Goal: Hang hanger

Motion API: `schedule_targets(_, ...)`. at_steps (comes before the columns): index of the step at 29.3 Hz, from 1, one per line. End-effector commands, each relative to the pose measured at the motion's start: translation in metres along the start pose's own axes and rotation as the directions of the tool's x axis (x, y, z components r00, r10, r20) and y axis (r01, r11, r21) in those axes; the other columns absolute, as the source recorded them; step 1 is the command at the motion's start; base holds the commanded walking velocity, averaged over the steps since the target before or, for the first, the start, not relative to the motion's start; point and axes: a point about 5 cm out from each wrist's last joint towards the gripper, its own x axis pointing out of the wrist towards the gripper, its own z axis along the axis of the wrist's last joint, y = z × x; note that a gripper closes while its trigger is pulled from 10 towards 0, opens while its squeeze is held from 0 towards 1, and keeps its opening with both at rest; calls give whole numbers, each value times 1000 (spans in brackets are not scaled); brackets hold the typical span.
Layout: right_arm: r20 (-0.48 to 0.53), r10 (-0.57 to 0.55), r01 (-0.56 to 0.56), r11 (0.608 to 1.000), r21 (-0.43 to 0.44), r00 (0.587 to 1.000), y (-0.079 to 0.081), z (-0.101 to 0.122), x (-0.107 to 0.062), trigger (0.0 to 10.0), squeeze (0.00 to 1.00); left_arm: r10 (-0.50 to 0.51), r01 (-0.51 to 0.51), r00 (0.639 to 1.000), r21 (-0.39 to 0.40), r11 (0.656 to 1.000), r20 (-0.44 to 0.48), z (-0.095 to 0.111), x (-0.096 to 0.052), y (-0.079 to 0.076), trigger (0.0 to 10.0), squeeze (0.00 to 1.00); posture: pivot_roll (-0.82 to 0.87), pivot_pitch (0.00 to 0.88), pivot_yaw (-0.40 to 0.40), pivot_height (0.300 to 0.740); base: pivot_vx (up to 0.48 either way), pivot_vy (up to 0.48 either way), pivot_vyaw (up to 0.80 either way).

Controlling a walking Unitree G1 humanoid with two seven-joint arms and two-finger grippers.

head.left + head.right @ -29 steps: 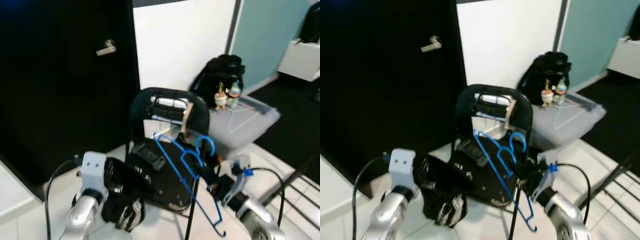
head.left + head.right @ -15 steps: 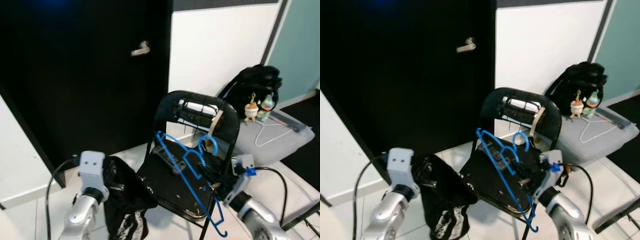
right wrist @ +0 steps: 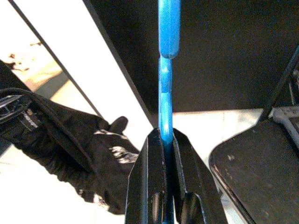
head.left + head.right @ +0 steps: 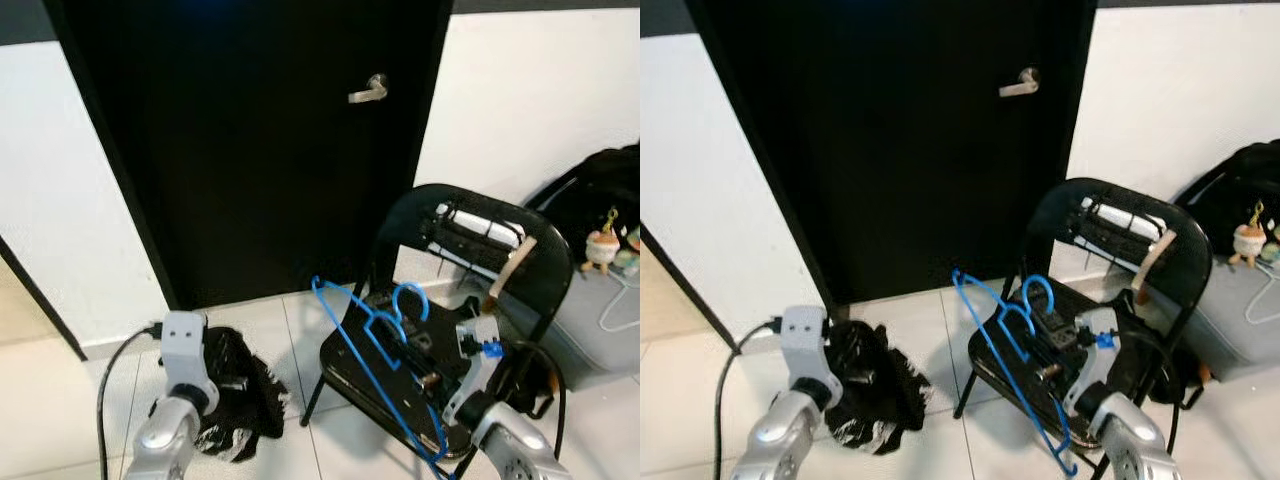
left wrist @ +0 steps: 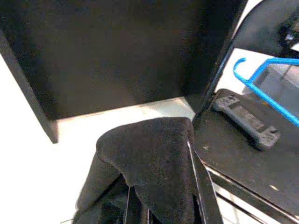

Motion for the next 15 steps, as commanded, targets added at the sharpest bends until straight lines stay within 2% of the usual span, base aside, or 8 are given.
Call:
schedule_targets(1,-8,3,-3,1000,-17,1000,0,-2,8,10000,0,-7,7,1000,11,1000,29,4,8,0,10000,0,-93,0,-7,740,0,0,712)
schedule_targets(6,-4,-27,27,999,-25,1000,-5,0,9,10000,0,-21,21,1000,14,1000,-8,-5,11,-2,10000,0,-91,0,-4,740,0,0,712)
schedule_targets(11,7,-38,38,999,-30,999,-3,1,14,10000,0,-13,12,999,-10,1000,-45,-13,12,2,10000,0,-97,0,-5,740,0,0,690)
schedule_targets(15,-47,-37,36,999,-29,998,-5,-7,20,10000,0,-34,32,997,-29,999,-67,-19,12,1,10000,0,-78,0,-32,740,0,0,691)
